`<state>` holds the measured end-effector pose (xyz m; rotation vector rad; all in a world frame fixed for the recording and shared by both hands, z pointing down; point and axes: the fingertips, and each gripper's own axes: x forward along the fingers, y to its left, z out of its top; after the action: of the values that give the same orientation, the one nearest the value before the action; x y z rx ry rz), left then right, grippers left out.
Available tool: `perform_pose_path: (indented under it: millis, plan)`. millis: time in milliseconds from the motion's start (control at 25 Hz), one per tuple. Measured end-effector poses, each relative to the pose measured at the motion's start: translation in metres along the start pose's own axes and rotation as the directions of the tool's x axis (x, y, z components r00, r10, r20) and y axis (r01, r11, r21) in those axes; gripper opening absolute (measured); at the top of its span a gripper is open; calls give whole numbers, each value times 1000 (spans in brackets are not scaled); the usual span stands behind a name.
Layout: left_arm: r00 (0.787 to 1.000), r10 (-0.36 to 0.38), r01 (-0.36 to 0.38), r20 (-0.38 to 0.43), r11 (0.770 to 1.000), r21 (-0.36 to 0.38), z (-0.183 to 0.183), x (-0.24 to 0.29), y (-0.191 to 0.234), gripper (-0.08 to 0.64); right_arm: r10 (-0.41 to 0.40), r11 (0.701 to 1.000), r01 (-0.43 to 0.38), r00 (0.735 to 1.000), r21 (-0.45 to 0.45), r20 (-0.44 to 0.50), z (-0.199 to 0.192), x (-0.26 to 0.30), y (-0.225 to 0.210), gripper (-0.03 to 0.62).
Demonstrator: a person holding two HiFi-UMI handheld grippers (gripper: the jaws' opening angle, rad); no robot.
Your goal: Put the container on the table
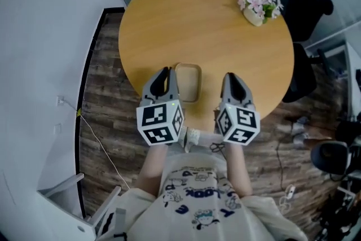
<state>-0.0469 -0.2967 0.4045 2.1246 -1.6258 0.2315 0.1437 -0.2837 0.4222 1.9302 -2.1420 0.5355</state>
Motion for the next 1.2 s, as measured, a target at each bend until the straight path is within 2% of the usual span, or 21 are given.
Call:
perform_pose_path:
  millis: [200,440,560,880,1200]
  plan:
    - [997,-8,7,83,1000,12,30,-14,-11,20,30,999,-29,997,-18,76,30,-8,8,21]
    - [985,0,-16,174,995,95,59,-35,-23,18,61,998,-58,989,-24,138,55,-20,17,22]
    - [978,-3,-21,208,993,113,69,-42,-27,17,77,997,-74,984,-29,163,64,-23,21,21]
    - [970,9,-44,244,989,141,81,-58,-31,15,104,994,-98,972,-41,208,85,-31,29,21]
    - [969,-1,-35,247,990,140,80,-56,-40,15,109,994,-101,973,-47,205,86,-32,25,21]
